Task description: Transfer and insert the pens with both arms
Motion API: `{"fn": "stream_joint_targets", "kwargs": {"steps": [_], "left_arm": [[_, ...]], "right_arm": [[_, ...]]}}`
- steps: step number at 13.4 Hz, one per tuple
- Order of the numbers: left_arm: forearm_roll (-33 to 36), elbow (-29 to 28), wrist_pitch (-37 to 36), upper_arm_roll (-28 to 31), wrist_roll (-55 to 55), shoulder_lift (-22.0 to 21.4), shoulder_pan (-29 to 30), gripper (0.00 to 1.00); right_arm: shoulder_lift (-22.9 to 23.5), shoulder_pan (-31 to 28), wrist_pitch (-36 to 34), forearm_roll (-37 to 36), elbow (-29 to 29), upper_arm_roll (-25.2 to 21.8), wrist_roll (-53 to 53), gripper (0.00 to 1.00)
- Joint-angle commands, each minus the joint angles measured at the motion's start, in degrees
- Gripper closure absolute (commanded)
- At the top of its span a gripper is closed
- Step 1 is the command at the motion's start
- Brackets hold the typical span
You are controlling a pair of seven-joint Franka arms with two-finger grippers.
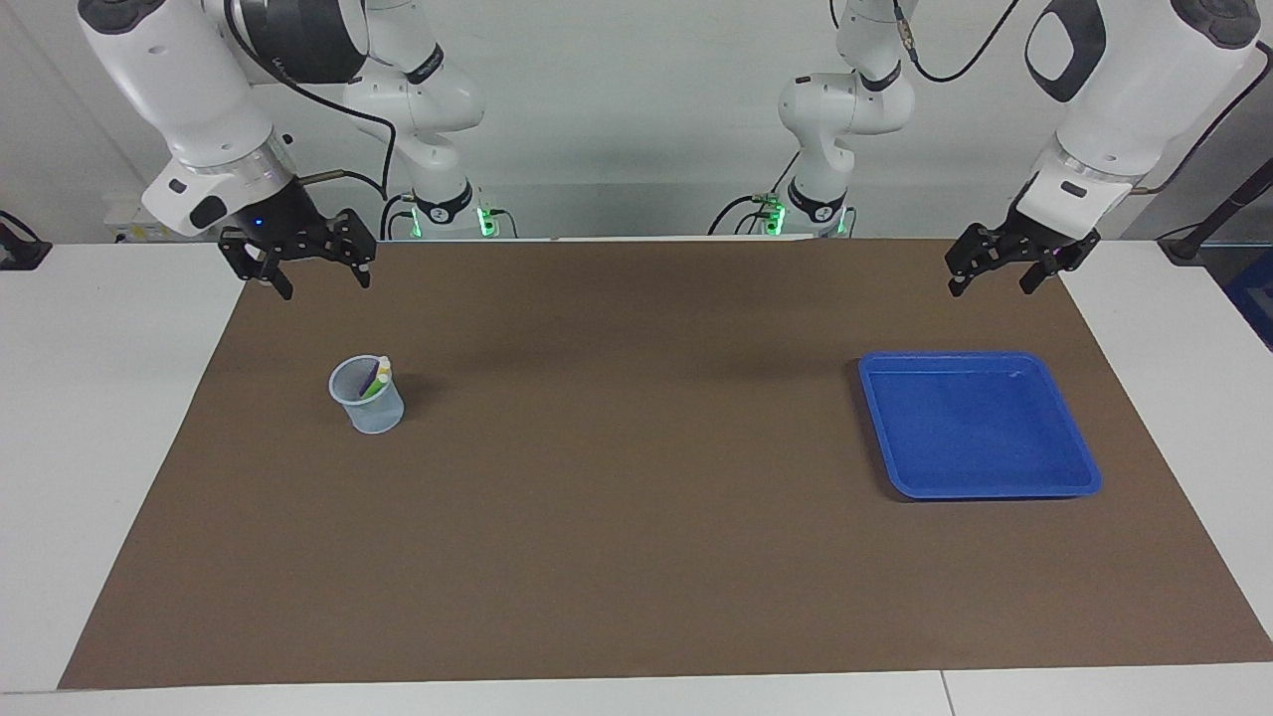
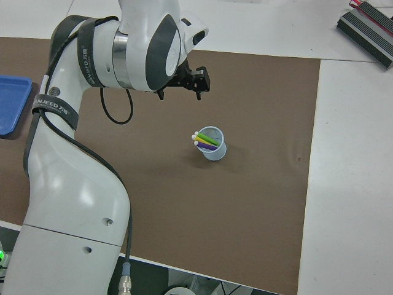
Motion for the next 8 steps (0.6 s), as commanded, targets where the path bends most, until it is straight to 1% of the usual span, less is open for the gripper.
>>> {"fn": "stream_joint_targets", "kwargs": {"steps": [1, 8], "left_arm": [[-0.7, 0.3, 0.0, 0.5, 0.6, -0.2, -0.3, 0.0], [-0.7, 0.3, 0.0, 0.5, 0.5, -0.2, -0.2, 0.0]], "right_arm": [[0.6, 0.0, -0.7, -1.2, 1.0, 0.1, 1.0, 0.0], [0.6, 0.0, -1.4, -1.3, 1.0, 0.1, 1.1, 0.0]]}}
